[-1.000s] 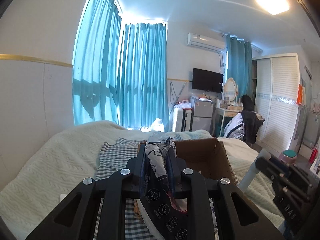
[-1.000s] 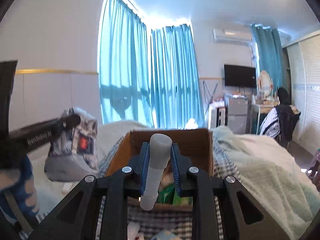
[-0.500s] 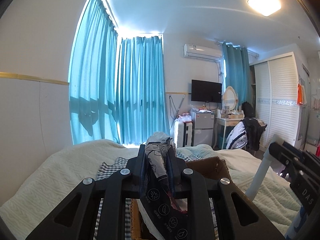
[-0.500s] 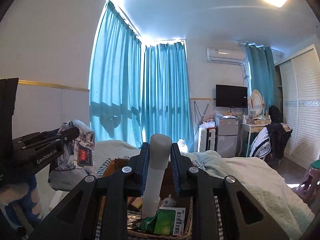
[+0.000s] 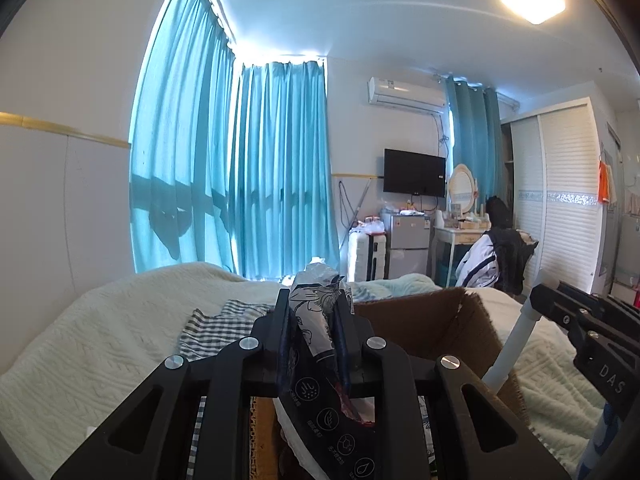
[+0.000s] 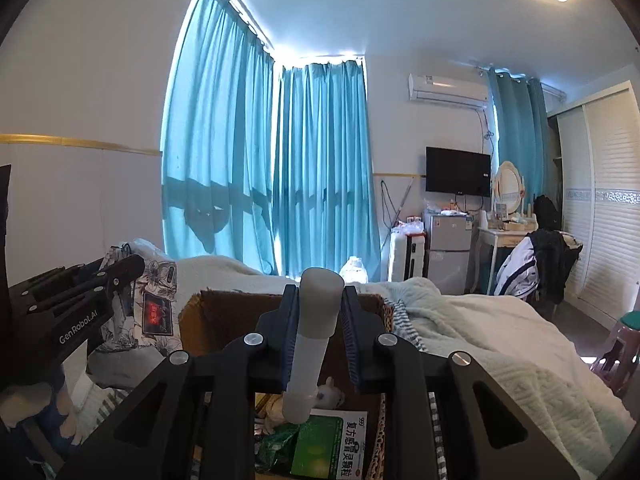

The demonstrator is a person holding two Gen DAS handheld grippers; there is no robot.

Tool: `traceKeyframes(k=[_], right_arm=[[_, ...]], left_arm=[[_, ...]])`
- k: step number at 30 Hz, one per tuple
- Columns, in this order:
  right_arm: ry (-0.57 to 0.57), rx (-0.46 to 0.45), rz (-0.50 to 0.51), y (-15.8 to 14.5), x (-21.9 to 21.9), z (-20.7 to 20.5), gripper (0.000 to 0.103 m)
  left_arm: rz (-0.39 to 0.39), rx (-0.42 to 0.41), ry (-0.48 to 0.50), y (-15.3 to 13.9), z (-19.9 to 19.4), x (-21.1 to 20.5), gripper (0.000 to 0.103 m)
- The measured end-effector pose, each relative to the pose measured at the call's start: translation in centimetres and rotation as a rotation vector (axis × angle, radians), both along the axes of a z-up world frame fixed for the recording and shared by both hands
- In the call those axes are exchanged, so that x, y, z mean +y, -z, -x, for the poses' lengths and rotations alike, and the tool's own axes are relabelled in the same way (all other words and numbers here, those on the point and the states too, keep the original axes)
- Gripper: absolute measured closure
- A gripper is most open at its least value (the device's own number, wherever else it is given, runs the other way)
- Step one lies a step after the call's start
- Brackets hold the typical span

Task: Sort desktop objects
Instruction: 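Lower both tools into the box and open them to drop the items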

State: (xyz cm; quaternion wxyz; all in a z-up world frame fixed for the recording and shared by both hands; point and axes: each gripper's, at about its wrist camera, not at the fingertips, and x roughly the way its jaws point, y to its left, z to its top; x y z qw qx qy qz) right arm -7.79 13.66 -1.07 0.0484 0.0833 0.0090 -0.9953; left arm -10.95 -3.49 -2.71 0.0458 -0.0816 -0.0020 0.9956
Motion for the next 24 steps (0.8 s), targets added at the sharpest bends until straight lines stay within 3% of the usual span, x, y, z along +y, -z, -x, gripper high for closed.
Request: traceKeyframes(k=[9, 11, 16, 18, 19, 20, 24], right_arm=[[-0.003, -0.131, -0.002, 3.9, 0.6, 3.7, 0.081], [-0.003, -0.175, -0.006, 4.9, 0.6, 4.6, 0.080], [0.030, -0.252, -0.059, 6.8, 0.3, 5.6, 0.074], [0.040, -0.247, -0.065, 6.7, 0.5, 5.4, 0.067], [0.040, -0.239, -0.060, 6.6, 0.6, 5.2, 0.058], [0.036, -0.228, -0.053, 6.4, 0.8, 4.9, 0.047], [0.036, -0.176, -0.064, 5.2, 0.8, 4.1, 0.033]], left_arm=[[0.017, -0.217, 0.025, 5.9, 4.7, 0.7, 0.084], [0.032, -0.232, 0.020, 6.3, 4.9, 1.1, 0.078], [0.047, -0.207, -0.010, 6.3, 4.6, 1.5, 0.033], [0.044, -0.185, -0.007, 5.9, 4.6, 1.0, 0.021], [0.045, -0.176, -0.009, 5.8, 4.5, 1.1, 0.015], [0.048, -0.167, -0.015, 5.6, 4.3, 1.2, 0.013], [0.056, -0.141, -0.021, 4.5, 3.4, 1.3, 0.005]])
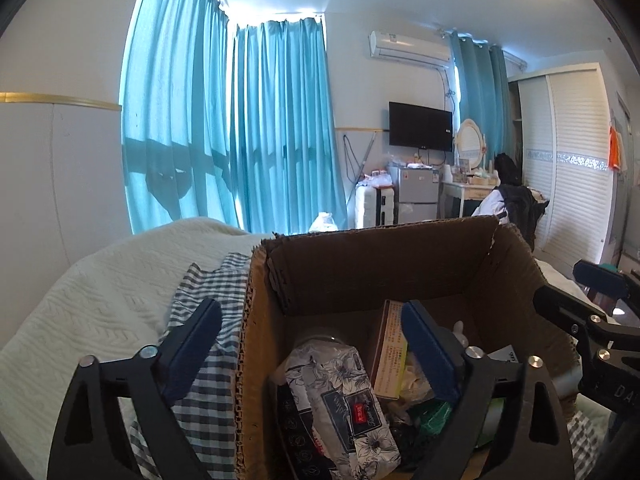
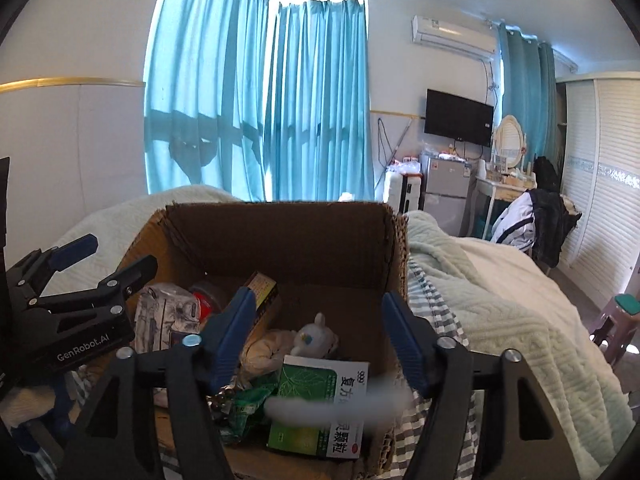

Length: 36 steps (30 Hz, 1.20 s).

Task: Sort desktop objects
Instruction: 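Lower both tools into the box and open them to drop the items, then withdraw both open tools from the box back toward the item pile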

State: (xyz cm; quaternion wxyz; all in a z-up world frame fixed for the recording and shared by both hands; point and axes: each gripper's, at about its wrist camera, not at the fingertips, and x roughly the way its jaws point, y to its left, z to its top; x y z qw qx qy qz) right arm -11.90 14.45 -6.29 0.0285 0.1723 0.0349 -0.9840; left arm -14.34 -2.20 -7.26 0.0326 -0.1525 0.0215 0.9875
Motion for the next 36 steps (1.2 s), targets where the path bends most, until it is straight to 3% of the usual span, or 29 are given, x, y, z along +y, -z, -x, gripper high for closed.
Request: traceKeyframes(k=[2, 9, 19, 26, 36], right_arm=[[0.002, 0.033, -0.003, -0.7, 0.1, -0.6, 0.024], [0.003, 0.178, 0.013, -3.4, -0.1, -3.9, 0.001], [-0.012, 0.300, 0.030, -6.7, 0.4, -9.1, 0.000], [-0.028, 0.280, 0.030, -6.6, 0.6, -12.0, 0.000], [-0.065, 0.150, 0.023, -4.4, 0.2, -14.0, 0.000]], left_arm=[[0.002, 0.023, -0.008, -0.7, -0.7, -0.2, 0.000], [-0.005, 0.087, -0.037, -3.6, -3.5, -1.0, 0.000], [-0.021, 0.079, -0.087, -6.2, -6.9, -2.4, 0.000], [-0.020, -0.007, -0.082, -5.7, -9.0, -3.3, 0.000], [-0.011, -0.097, -0.060, -3.7, -11.5, -3.1, 0.000]])
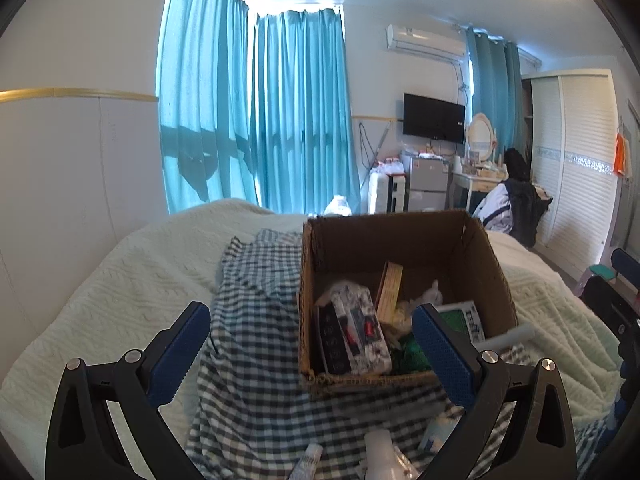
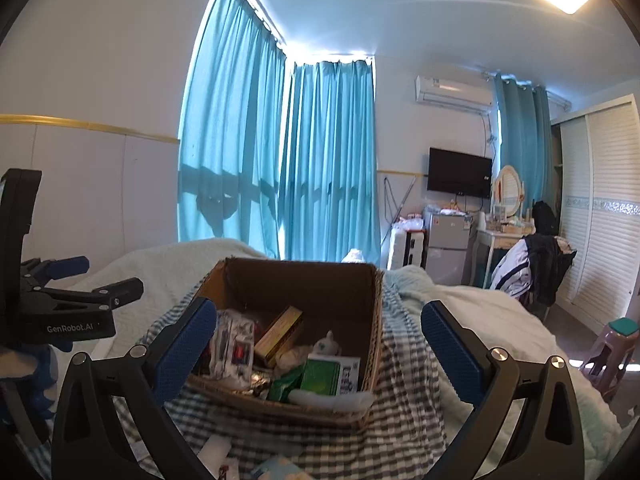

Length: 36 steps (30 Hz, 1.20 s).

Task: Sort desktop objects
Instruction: 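Withdraw both open tools from the box back toward the item pile, then grasp the white barcoded tube with the left tool while the right tool grasps the light-blue tissue pack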

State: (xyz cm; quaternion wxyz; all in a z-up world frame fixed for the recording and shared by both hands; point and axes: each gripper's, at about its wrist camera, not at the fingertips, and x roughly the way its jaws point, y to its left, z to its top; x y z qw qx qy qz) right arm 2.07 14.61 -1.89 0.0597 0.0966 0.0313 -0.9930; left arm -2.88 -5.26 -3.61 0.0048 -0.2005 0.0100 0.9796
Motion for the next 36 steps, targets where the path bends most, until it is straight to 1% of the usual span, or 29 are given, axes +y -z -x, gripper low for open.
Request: traceKeyframes(k=[5, 10, 17, 20, 23, 28, 31, 33, 36], right_arm=[[-0.034, -0.093, 0.026, 1.2, -0.2, 0.0, 0.000], [-0.032, -0.178, 0.008, 3.6, -0.4, 0.0, 0.000], [-0.034, -0.281, -0.027, 5.9, -0.4, 1.5, 0.000], [-0.048, -0.349, -0.044, 7.2, -0.6, 2.5, 0.000], [-0.062, -0.422, -0.060, 8.7, -0.9, 3.5, 0.000], [-0.088, -0.530, -0.094, 11.2, -1.7, 5.1, 0.000], [-0.097, -0.615, -0.104, 13.0, -2.1, 6.3, 0.000], [-0.097, -0.685, -0.101, 14.4, -2.0, 7.3, 0.000], [-0.104, -0.768, -0.106, 16.2, -2.1, 8.4, 0.001]], left_arm=[[0.025, -0.037, -0.016, 1.3, -0.7, -0.2, 0.000], [0.036, -0.101, -0.024, 3.4, -0.5, -0.5, 0.000], [0.075, -0.207, -0.006, 7.2, 1.3, -0.4, 0.000], [0.080, -0.280, 0.025, 8.9, 2.2, -0.2, 0.000], [0.101, -0.353, 0.021, 10.4, 3.0, -0.1, 0.000], [0.110, -0.495, 0.014, 13.2, 4.5, -0.2, 0.000], [0.109, -0.565, 0.040, 14.7, 5.2, 0.0, 0.000], [0.127, -0.605, 0.041, 15.6, 5.5, 0.2, 0.000], [0.153, -0.680, 0.047, 17.3, 6.2, 0.6, 0.000]])
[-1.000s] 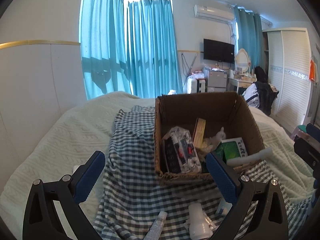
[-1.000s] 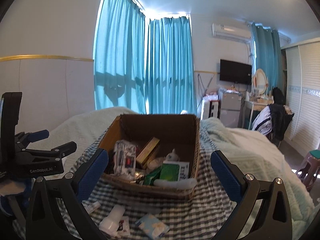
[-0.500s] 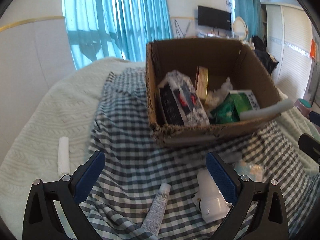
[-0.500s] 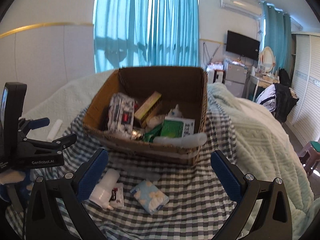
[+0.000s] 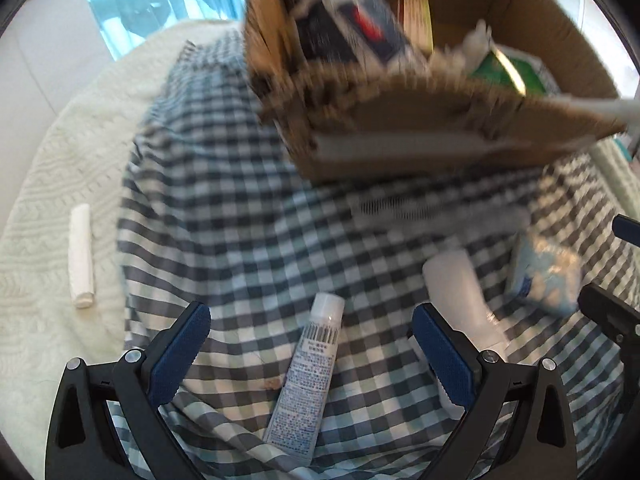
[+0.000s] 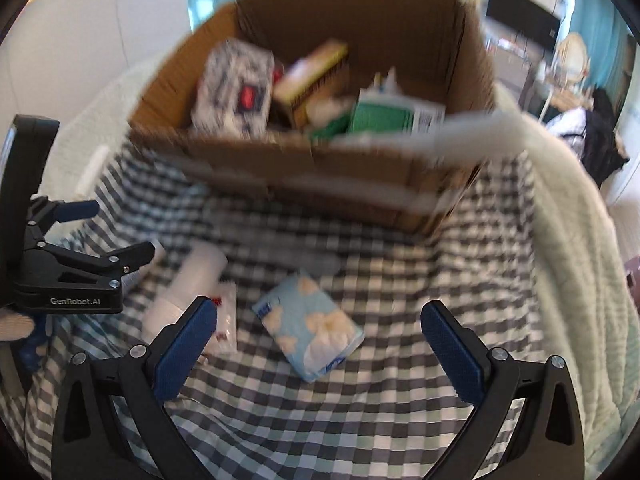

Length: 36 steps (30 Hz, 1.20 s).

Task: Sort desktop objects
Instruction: 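Grasp the white barcoded tube with the left tool while the right tool grasps the light-blue tissue pack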

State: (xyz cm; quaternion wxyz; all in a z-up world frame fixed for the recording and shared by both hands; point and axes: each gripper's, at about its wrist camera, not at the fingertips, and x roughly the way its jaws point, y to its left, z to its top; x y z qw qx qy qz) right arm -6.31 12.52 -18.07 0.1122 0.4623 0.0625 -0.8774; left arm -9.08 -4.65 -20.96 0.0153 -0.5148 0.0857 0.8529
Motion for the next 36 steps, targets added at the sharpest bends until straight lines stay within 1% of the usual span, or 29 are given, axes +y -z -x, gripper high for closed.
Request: traceKeyframes(k=[3, 5, 6, 8, 9, 10, 11, 12, 13, 14, 16, 20, 25, 30, 33, 36], right_arm=[[-0.014, -0.069, -0.025, 1.6, -0.4, 0.7, 0.001], [-0.025, -0.121, -0.049, 2.9, -0.8, 1.2, 0.003], [-0.028, -0.140, -0.059, 3.4, -0.9, 1.4, 0.005], [-0.034, -0.183, -0.081, 4.6, -1.1, 1.8, 0.012], [-0.037, -0.207, -0.090, 5.3, -1.2, 2.0, 0.015], [-0.040, -0.227, -0.106, 5.8, -1.4, 2.1, 0.020], [-0.043, -0.234, -0.128, 6.2, -1.6, 2.1, 0.020], [-0.047, -0.233, -0.140, 6.4, -1.7, 2.1, 0.021], [-0.051, -0.229, -0.144, 6.3, -1.8, 2.0, 0.023], [-0.049, -0.220, -0.142, 6.1, -1.7, 1.9, 0.034], [-0.048, -0.212, -0.124, 5.8, -1.4, 1.6, 0.038], [-0.055, -0.192, -0.112, 5.1, -1.2, 0.9, 0.042], [-0.083, -0.132, -0.089, 3.2, -1.2, -0.9, 0.043], [-0.088, -0.039, -0.054, 0.6, -0.9, -3.0, 0.043], [-0.075, 0.014, -0.026, -1.1, -0.3, -4.2, 0.043], [-0.074, 0.080, 0.003, -3.0, 0.2, -5.5, 0.043]], left_arm=[[0.015, -0.071, 0.006, 1.5, 0.5, 0.2, 0.000], [0.025, -0.103, 0.006, 2.1, 0.6, 0.3, 0.001], [0.020, -0.115, 0.009, 2.4, 0.6, 0.3, 0.003], [0.011, -0.125, 0.009, 2.5, 0.5, 0.2, 0.010], [0.004, -0.133, 0.007, 2.6, 0.5, 0.1, 0.018], [-0.002, -0.141, 0.005, 2.7, 0.4, 0.0, 0.030], [-0.005, -0.151, 0.003, 2.8, 0.3, 0.0, 0.037], [-0.013, -0.162, 0.003, 2.9, 0.2, -0.1, 0.054], [-0.011, -0.167, 0.001, 3.0, 0.1, -0.1, 0.072], [-0.010, -0.171, 0.003, 3.1, -0.1, -0.1, 0.075], [-0.010, -0.164, 0.015, 2.9, -0.5, 0.1, 0.079], [-0.014, -0.143, 0.023, 2.3, -1.4, 0.3, 0.079], [-0.020, -0.095, 0.033, 0.6, -3.2, 0.6, 0.079], [0.009, -0.005, 0.055, -1.6, -5.3, 1.7, 0.079], [-0.021, 0.020, 0.060, -2.8, -6.3, 1.8, 0.079], [-0.029, 0.058, 0.063, -4.2, -6.8, 2.0, 0.079]])
